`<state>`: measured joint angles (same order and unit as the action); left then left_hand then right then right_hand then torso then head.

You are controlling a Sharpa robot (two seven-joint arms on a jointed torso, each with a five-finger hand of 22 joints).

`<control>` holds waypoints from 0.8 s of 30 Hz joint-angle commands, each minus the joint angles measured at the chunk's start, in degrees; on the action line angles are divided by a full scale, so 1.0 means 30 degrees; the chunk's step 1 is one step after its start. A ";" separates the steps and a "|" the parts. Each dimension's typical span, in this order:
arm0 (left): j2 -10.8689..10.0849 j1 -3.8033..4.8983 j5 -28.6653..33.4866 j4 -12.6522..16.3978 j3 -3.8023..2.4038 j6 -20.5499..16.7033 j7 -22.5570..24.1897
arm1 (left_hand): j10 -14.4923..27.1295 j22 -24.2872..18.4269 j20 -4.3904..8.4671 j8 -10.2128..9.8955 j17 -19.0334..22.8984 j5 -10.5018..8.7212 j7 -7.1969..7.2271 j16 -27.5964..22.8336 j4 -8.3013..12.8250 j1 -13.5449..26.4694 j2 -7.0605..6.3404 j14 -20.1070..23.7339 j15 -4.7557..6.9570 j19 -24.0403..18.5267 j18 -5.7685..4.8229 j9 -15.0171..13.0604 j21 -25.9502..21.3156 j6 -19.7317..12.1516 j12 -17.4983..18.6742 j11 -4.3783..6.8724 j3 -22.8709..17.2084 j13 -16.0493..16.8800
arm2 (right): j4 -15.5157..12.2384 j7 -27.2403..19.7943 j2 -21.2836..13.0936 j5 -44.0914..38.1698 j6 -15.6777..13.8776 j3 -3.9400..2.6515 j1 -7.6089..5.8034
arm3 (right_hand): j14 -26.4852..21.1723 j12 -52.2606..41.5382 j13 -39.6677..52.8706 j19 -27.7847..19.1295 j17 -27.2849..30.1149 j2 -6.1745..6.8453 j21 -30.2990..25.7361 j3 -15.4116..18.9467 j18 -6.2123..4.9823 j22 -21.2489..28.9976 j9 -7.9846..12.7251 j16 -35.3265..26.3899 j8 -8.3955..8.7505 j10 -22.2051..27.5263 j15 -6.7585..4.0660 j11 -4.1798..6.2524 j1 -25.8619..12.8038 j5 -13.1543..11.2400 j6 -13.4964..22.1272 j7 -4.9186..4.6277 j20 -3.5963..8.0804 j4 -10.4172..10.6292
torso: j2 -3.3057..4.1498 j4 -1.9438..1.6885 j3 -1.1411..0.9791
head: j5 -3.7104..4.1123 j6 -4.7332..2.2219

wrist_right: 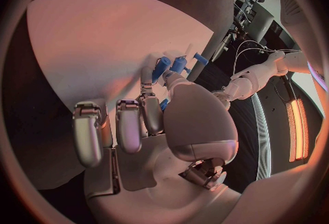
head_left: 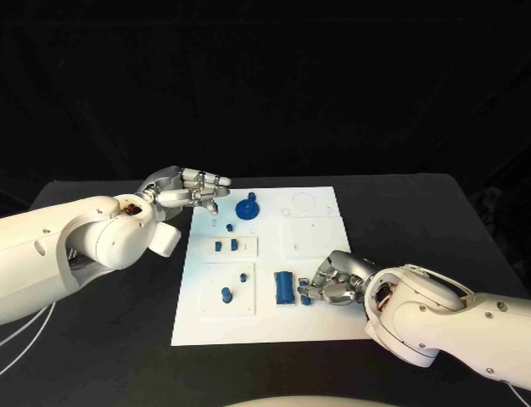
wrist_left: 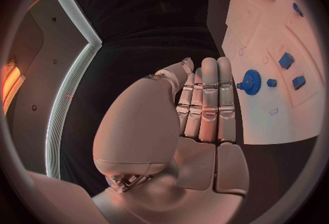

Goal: Assemble the parts on the task board

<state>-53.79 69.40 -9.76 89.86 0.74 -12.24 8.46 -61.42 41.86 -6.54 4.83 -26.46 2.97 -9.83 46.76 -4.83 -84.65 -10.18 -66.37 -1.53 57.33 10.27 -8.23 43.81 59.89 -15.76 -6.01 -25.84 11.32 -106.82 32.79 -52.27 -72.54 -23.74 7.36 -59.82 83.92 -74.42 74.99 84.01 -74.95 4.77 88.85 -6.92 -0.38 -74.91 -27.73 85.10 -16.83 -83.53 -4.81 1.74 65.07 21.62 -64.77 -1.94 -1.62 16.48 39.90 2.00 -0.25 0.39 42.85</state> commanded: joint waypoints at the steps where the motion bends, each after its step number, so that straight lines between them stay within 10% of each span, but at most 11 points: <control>1: 0.0013 0.0008 -0.0023 0.0049 -0.0012 0.0310 0.0071 | 0.0082 -0.0026 -0.0058 -0.0065 0.0030 0.0053 -0.0010 -0.0066 0.0004 0.0010 0.0117 0.0138 -0.0011 0.0023 0.0094 0.0026 -0.0048 -0.0055 -0.0060 0.0001 0.0122 -0.0029 | -0.0297 -0.0528 -0.0204 -0.0240 -0.0099 0.0004 0.0028 | 0.1474 0.0013 0.1565 0.1804 -0.2273 -0.0044 -0.0055 0.0167 0.0028 -0.4899 -0.0027 0.0060 -0.0062 -0.0147 -0.0104 -0.0002 -0.0185 0.0040 0.0044 -0.0125 0.0095 -0.0013 | -0.0007 0.0008 -0.0006 | 0.0043 -0.0012; 24: 0.0029 0.0006 -0.0023 -0.0044 -0.0009 0.0293 0.0057 | 0.0095 -0.0030 -0.0061 -0.0065 0.0038 0.0054 -0.0014 -0.0068 -0.0005 0.0018 0.0131 0.0144 -0.0015 0.0021 0.0093 0.0028 -0.0057 -0.0062 -0.0066 -0.0003 0.0131 -0.0032 | -0.1413 -0.2230 -0.1946 0.0173 0.1430 0.0012 0.0269 | 0.1489 0.0055 0.1592 0.1832 -0.2348 -0.0081 0.0009 0.0955 0.0043 -0.4918 -0.0110 0.0099 -0.0064 -0.0124 -0.0120 0.0015 0.0671 -0.0419 0.0109 -0.0103 0.0107 -0.0410 | 0.0004 0.0004 0.0009 | 0.0069 -0.0089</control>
<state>-53.78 69.40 -9.76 89.66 0.75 -12.19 8.41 -61.42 41.86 -6.54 4.83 -26.40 2.97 -9.83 46.76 -4.83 -84.65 -10.18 -66.37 -1.53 57.33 10.27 -8.23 43.81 59.89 -15.76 -6.01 -25.84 11.33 -110.93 27.50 -58.09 -72.18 -21.88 7.37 -59.19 83.92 -74.42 74.98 84.01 -74.93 4.86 88.84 -4.35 -0.38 -74.95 -27.97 85.10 -16.83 -83.53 -4.81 1.74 66.68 20.73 -64.59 -2.12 -1.62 15.34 39.85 2.01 -0.26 0.64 42.58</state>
